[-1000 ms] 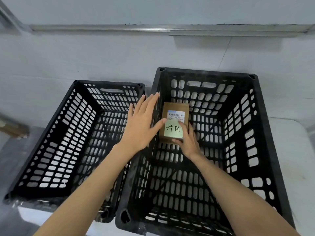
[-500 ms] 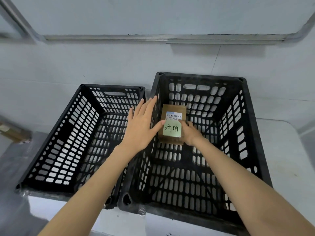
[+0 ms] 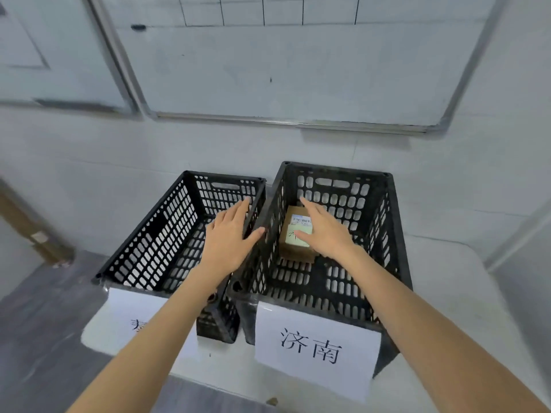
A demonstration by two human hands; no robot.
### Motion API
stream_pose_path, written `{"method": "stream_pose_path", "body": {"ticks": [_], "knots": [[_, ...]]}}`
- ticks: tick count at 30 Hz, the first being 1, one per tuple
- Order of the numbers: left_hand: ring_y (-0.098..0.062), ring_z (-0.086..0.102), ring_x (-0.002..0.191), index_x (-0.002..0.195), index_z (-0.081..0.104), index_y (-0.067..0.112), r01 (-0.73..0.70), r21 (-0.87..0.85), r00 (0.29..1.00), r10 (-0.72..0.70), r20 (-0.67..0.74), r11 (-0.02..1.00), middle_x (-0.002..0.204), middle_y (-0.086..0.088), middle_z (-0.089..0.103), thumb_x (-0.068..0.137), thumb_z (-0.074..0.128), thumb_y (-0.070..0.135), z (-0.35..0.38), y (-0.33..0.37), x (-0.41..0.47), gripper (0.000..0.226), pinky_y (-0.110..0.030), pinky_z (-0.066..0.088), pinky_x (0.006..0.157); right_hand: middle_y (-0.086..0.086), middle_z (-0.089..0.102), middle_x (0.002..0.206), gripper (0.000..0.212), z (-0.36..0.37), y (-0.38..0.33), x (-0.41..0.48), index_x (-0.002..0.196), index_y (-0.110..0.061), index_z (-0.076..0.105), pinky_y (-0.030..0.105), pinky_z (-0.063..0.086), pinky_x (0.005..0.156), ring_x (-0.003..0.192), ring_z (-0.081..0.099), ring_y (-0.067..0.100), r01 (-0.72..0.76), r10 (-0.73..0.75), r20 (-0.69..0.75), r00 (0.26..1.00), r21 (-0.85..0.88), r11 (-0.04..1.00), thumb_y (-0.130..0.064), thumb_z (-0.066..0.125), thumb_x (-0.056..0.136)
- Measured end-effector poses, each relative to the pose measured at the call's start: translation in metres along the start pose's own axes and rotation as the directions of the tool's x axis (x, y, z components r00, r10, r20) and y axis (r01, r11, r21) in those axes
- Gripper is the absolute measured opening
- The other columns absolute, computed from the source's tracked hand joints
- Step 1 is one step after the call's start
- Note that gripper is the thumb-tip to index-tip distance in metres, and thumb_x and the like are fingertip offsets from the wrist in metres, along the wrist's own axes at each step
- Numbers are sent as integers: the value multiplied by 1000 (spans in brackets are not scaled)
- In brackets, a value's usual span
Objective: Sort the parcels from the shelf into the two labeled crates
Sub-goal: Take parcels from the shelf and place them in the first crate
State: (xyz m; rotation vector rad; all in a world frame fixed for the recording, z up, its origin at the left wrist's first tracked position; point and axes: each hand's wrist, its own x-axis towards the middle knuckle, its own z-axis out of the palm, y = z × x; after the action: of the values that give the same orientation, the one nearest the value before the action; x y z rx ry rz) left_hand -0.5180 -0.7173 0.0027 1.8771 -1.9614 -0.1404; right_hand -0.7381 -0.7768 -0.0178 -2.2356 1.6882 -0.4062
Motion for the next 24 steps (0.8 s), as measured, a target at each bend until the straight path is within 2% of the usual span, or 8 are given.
{"method": "stream_pose_path", "body": {"ticks": [6, 11, 15, 19, 24], "knots": [[-27, 24, 143, 155, 16, 26, 110, 27, 992, -108, -70, 994, 158, -1, 28, 94, 44, 58, -55, -12, -83, 74, -53, 23, 113, 3, 24, 162, 82, -29, -67, -72, 157, -29, 10, 47, 41, 109, 145, 31, 24, 136, -136, -101, 986, -4, 991, -54, 54, 94], [-27, 25, 142, 154, 20, 24, 180, 43, 973, -172, -151, 983, 157, 0, 29, 94, 46, 57, -99, -19, -155, 73, -52, 23, 112, 5, 28, 160, 75, -41, -121, -129, 157, -27, 13, 46, 41, 105, 143, 34, 25, 252, -246, -142, 959, 26, 967, -52, 50, 97], [-26, 27, 141, 154, 18, 25, 236, 58, 952, -219, -214, 970, 157, 1, 29, 95, 44, 58, -134, -28, -208, 73, -50, 25, 110, 7, 39, 154, 69, -42, -170, -162, 155, -25, 20, 46, 44, 102, 137, 42, 27, 327, -319, -133, 938, 46, 944, -46, 52, 98], [-25, 27, 141, 155, 18, 23, 319, 118, 920, -277, -277, 941, 157, 1, 29, 95, 43, 59, -172, -49, -267, 74, -46, 26, 109, 4, 32, 158, 70, -29, -229, -191, 156, -25, 20, 45, 39, 109, 142, 36, 24, 433, -424, -116, 898, 65, 899, -46, 52, 98], [-24, 25, 142, 155, 17, 24, 479, 134, 841, -411, -351, 868, 159, 1, 25, 95, 43, 57, -219, -92, -356, 73, -44, 26, 109, 4, 32, 158, 71, -2, -313, -223, 156, -23, 18, 44, 38, 108, 143, 33, 24, 561, -561, -25, 827, 103, 822, -47, 51, 98]]}}
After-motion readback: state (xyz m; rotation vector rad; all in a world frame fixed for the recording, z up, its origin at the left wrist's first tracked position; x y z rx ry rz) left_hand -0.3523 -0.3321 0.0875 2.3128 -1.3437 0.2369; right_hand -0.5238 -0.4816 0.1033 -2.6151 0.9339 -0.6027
